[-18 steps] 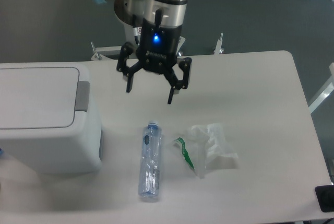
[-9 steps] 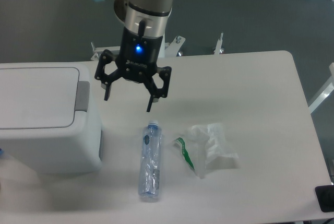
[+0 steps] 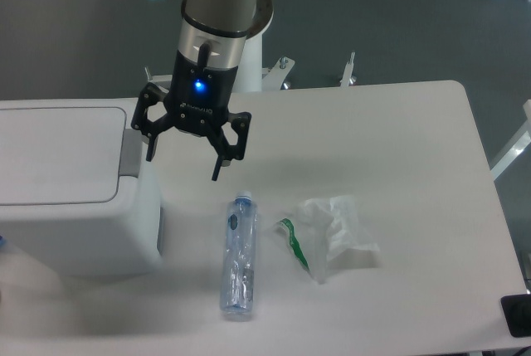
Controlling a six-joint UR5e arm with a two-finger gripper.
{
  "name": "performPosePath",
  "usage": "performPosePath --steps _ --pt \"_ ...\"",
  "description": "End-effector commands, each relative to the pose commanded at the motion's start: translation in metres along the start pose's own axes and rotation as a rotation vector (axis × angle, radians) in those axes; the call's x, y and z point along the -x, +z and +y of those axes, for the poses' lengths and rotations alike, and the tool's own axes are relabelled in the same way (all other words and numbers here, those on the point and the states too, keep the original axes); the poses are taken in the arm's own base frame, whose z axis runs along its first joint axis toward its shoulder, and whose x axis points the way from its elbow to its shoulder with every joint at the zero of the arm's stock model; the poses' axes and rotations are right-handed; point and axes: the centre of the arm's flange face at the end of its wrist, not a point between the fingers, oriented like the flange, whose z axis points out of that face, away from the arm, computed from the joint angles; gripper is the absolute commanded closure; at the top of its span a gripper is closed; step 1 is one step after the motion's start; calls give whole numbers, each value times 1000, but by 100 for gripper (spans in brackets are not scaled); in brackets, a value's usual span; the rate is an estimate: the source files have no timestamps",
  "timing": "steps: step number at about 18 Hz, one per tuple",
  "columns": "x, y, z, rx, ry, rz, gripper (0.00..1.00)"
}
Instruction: Open the trash can
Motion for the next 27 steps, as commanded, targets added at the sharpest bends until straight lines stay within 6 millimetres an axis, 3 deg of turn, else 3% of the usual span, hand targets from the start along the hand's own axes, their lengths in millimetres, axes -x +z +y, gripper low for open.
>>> performPosePath --steps 9,13,27 --pt "-7 -2 1 -2 5 4 0" --pt "-20 -3 6 0 16 12 0" --pt "-19 4 9 -1 5 9 0"
